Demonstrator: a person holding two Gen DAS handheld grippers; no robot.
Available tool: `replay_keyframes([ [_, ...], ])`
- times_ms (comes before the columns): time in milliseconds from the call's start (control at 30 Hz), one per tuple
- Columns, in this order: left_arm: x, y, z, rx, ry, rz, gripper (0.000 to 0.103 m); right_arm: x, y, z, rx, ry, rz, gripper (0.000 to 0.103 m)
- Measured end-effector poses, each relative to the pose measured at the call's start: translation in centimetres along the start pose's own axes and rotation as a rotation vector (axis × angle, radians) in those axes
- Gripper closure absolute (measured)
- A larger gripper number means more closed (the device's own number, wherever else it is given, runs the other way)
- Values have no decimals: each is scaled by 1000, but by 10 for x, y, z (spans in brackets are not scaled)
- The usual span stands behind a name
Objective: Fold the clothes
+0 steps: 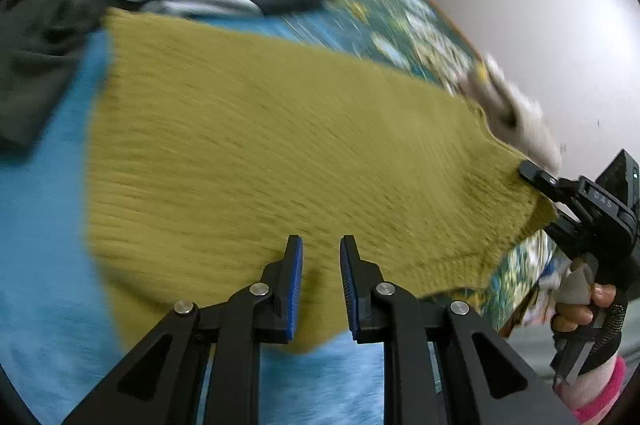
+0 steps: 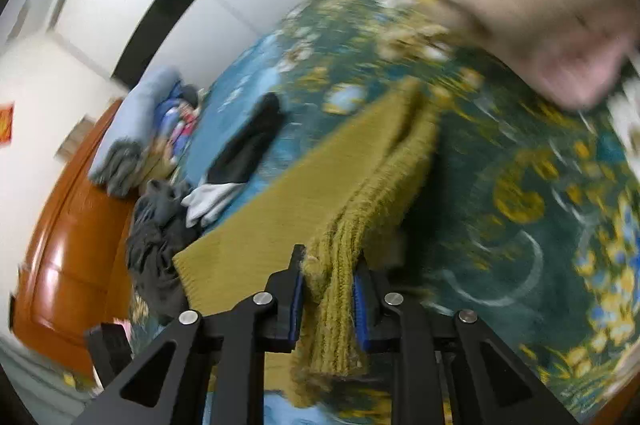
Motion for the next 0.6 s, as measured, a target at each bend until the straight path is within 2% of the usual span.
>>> replay_keyframes([
  [167, 33, -4, -56, 124, -10, 65, 84, -13, -12, -99, 260, -46, -5, 81],
  [367, 72, -9, -124, 272, -21, 143, 84, -35, 18, -214, 563, -167, -63, 81],
  [500, 92, -9, -161, 353, -25, 176, 84, -69, 60, -258, 722, -198, -186, 81],
  [600, 95, -6, -174, 383, -22, 171, 84, -107, 103, -264, 779, -181, -321, 81],
])
Point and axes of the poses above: each gripper's, at about its wrist camera, not at the fingertips, and x roughly against the way its jaws point, z to its right, y to its underside, the point moved 7 cm from there along -x, roughly the way its jaws point, and after that the axes turned 6 degrees about x, right-handed, at the moved point
